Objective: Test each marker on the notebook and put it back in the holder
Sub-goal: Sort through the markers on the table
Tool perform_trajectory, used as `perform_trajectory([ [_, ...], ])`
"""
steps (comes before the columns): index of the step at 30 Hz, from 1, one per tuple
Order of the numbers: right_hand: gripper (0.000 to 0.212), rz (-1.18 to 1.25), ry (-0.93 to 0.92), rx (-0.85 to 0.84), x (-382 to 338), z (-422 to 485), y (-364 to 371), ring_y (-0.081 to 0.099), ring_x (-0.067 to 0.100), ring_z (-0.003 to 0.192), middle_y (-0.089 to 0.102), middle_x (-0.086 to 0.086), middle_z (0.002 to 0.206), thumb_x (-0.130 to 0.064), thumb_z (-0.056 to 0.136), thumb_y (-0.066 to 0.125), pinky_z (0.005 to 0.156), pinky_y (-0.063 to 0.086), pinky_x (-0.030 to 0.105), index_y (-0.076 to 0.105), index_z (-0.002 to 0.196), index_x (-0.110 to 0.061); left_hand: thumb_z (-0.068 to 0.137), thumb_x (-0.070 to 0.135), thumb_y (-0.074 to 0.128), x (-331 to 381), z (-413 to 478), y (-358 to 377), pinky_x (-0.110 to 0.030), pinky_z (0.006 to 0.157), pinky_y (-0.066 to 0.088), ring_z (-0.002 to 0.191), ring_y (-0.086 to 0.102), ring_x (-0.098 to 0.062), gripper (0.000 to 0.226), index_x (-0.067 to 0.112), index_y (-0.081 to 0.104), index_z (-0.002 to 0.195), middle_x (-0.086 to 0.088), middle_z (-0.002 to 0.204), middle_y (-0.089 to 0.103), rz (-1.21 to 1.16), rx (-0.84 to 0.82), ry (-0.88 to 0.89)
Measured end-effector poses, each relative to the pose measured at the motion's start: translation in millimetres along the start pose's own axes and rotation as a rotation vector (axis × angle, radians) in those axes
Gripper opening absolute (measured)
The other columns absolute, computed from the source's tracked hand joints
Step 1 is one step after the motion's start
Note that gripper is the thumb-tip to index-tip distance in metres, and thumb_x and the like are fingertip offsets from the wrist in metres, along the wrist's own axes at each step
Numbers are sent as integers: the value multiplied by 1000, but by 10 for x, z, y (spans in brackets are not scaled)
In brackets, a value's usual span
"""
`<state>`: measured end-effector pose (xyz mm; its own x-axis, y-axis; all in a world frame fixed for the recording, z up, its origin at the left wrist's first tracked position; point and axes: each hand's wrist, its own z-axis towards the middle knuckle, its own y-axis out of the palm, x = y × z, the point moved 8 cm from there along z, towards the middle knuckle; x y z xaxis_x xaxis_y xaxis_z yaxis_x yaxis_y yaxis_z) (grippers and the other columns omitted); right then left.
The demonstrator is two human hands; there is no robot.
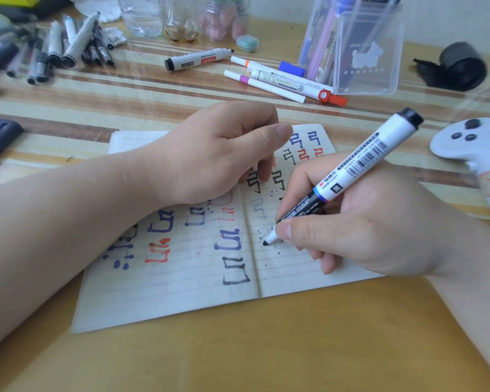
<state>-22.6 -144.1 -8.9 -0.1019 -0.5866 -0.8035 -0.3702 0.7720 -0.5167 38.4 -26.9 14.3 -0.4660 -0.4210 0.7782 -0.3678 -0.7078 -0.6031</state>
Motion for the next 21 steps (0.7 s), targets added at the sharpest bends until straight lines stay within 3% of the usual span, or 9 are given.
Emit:
perform_trajectory([
  [3, 9, -7, 23, 7, 9, -6, 26, 62, 11, 40, 66, 1, 52, -31, 78, 71, 37, 44, 16, 73, 69, -30, 100, 41, 46, -6, 2, 7, -19, 53, 41, 56, 56, -16, 37, 19, 57, 73, 10, 67, 69, -8, 0, -2],
  [6, 30, -16, 36, 29, 4, -9, 23, 60, 7, 37, 65, -4, 48, -30, 81, 69, 35, 42, 14, 70, 55, -45, 99, 41, 46, -9, 7, 13, -22, 55, 42, 59, 58, -18, 35, 21, 55, 72, 8, 71, 71, -15, -2, 6],
  [9, 13, 7, -7, 59, -69, -49, -35, 63, 9, 40, 68, -2, 52, -35, 68, 67, 36, 43, 14, 71, 59, -44, 99, 42, 46, -21, 13, 21, -27, 57, 44, 61, 59, -20, 35, 23, 54, 72, 4, 74, 72, -20, -3, 5],
  [11, 16, 18, -1, 42, -62, -48, -17, 63, 8, 40, 67, -3, 51, -35, 68, 67, 36, 42, 13, 70, 56, -45, 98, 43, 46, -28, 14, 22, -29, 57, 44, 61, 59, -21, 35, 23, 54, 71, 4, 74, 72, -18, 1, 1],
  [14, 25, 31, -2, -23, -26, -53, 1, 63, 10, 42, 66, -1, 50, -25, 83, 73, 39, 44, 14, 73, 58, -28, 98, 44, 46, -25, 8, 15, -27, 55, 44, 59, 58, -21, 36, 23, 56, 71, 6, 70, 71, -16, 6, -7],
  [16, 19, 54, -75, -50, -85, -57, -21, 64, 13, 46, 67, 4, 57, -18, 84, 77, 42, 46, 17, 70, 66, -17, 98, 44, 46, -15, 2, 9, -22, 52, 43, 54, 56, -17, 37, 21, 57, 72, 12, 64, 67, 6, 7, -11],
  [21, 23, 77, -188, -74, -140, -71, -10, 64, 12, 49, 68, 4, 60, -28, 72, 91, 43, 50, 23, 72, 80, -17, 98, 47, 47, -9, -1, 0, -26, 45, 42, 49, 55, -28, 38, 19, 61, 75, 10, 59, 63, 5, 7, -15],
])
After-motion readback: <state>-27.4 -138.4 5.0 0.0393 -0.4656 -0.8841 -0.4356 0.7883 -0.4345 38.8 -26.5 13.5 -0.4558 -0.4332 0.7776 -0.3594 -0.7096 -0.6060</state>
